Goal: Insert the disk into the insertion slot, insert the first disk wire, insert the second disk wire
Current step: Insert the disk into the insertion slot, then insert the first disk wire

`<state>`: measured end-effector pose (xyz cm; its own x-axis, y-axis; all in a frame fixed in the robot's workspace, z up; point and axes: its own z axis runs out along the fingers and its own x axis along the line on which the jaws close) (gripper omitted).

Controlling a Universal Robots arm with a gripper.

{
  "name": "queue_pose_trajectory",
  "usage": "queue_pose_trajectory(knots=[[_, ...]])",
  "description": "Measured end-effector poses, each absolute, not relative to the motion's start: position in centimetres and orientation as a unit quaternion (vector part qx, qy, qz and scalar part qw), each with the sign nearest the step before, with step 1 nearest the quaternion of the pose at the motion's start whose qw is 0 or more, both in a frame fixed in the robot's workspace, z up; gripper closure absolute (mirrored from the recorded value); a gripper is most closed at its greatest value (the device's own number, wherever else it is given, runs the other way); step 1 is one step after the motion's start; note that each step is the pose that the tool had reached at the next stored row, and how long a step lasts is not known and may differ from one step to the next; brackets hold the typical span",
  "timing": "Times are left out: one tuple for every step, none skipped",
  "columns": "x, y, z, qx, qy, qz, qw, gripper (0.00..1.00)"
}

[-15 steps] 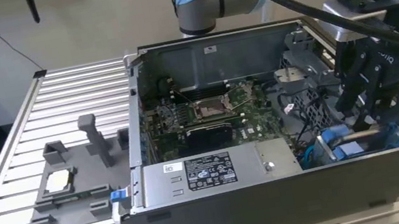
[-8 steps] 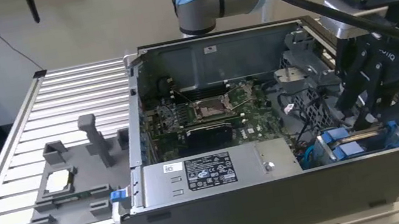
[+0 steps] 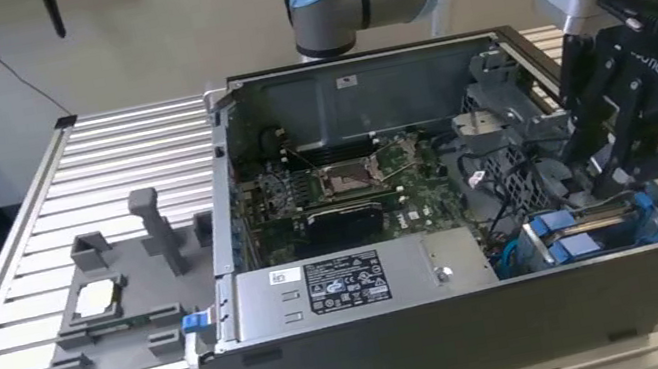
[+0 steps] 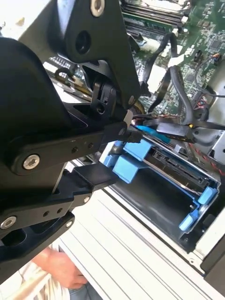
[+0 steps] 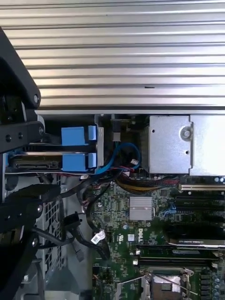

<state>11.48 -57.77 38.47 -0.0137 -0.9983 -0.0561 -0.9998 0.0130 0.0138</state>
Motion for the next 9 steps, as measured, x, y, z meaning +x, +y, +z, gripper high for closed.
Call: queue_pose_trajectory(knots=[[11.42,-57.77,38.48,-0.702,0.711,0.023,0.024,0.53],[11.37,-57.77,38.49,-0.702,0.711,0.02,0.032,0.53],[11.34,-57.77,38.49,-0.702,0.711,0.017,0.04,0.53],[11.22,-57.76,38.49,-0.702,0.71,0.014,0.053,0.53],[11.18,-57.76,38.49,-0.702,0.71,0.012,0.058,0.53],[11.13,-57.76,38.49,-0.702,0.709,0.011,0.063,0.53],[11.07,-57.77,38.53,-0.702,0.709,0.009,0.067,0.53],[11.03,-57.76,38.64,-0.702,0.709,0.009,0.069,0.53],[11.0,-57.76,38.77,-0.702,0.709,0.009,0.07,0.53]])
